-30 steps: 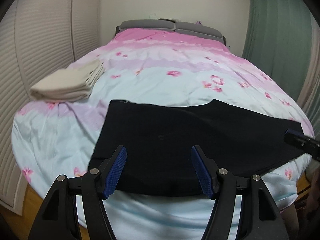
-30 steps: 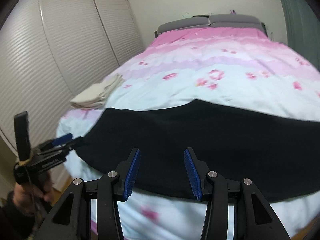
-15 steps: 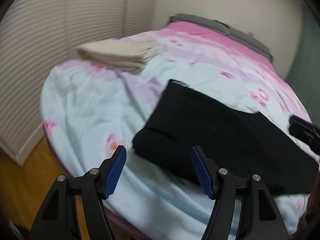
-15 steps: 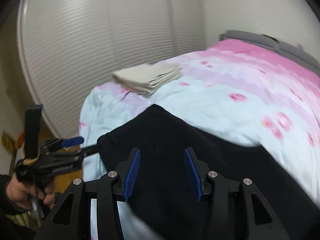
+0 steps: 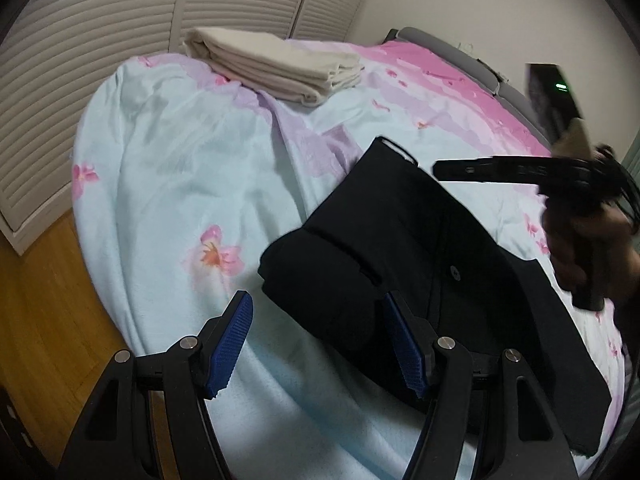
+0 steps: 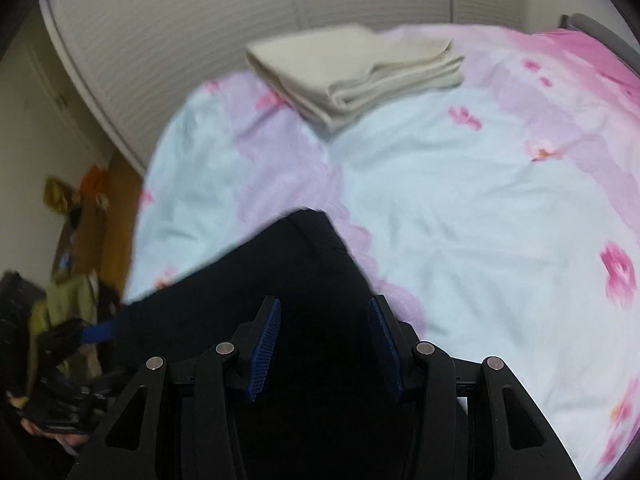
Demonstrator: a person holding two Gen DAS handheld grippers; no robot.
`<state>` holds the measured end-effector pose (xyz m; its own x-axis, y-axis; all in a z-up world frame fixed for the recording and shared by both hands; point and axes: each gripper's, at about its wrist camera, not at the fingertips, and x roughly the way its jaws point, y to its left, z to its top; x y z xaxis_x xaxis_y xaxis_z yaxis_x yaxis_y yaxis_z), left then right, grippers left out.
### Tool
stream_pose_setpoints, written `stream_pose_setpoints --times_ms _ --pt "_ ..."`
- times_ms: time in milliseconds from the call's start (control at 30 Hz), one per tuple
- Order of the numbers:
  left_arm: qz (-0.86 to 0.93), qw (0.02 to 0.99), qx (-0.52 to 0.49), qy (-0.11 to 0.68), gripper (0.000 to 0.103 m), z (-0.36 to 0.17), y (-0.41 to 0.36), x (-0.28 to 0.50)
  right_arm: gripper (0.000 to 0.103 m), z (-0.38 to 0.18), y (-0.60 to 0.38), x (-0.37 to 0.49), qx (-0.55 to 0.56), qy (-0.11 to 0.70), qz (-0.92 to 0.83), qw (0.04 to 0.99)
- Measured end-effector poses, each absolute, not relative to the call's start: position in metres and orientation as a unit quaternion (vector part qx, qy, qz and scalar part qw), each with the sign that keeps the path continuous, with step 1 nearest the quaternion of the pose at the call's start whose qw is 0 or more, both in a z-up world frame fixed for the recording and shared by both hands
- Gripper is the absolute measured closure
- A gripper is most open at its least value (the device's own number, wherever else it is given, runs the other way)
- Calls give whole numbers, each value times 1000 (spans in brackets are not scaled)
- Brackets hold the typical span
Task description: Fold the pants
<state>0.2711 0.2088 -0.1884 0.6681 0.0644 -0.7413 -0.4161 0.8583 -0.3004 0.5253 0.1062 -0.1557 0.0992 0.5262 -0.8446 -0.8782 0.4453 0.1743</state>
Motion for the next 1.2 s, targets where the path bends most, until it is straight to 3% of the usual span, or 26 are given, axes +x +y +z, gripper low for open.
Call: stream_pose_setpoints --times_ms 267,467,567,767,933,1033,1200 --pt "124 878 -253 388 38 -198 210 281 55 -194 116 557 -167 516 544 641" --pt "120 883 -242 383 38 -196 207 285 79 -190 119 557 -169 516 525 655" --pt "122 885 -242 378 38 -193 208 286 82 -172 120 554 -179 490 507 686" --pt "120 884 -239 384 37 -196 207 290 80 -170 127 558 -208 476 504 690" --pt "125 882 -236 389 37 -198 209 291 67 -188 132 558 -203 480 502 690" --pt "131 884 -235 382 37 -192 210 288 60 -175 125 554 -196 466 493 708" --pt "131 900 -217 354 37 -168 209 276 60 -129 74 534 -147 424 460 766"
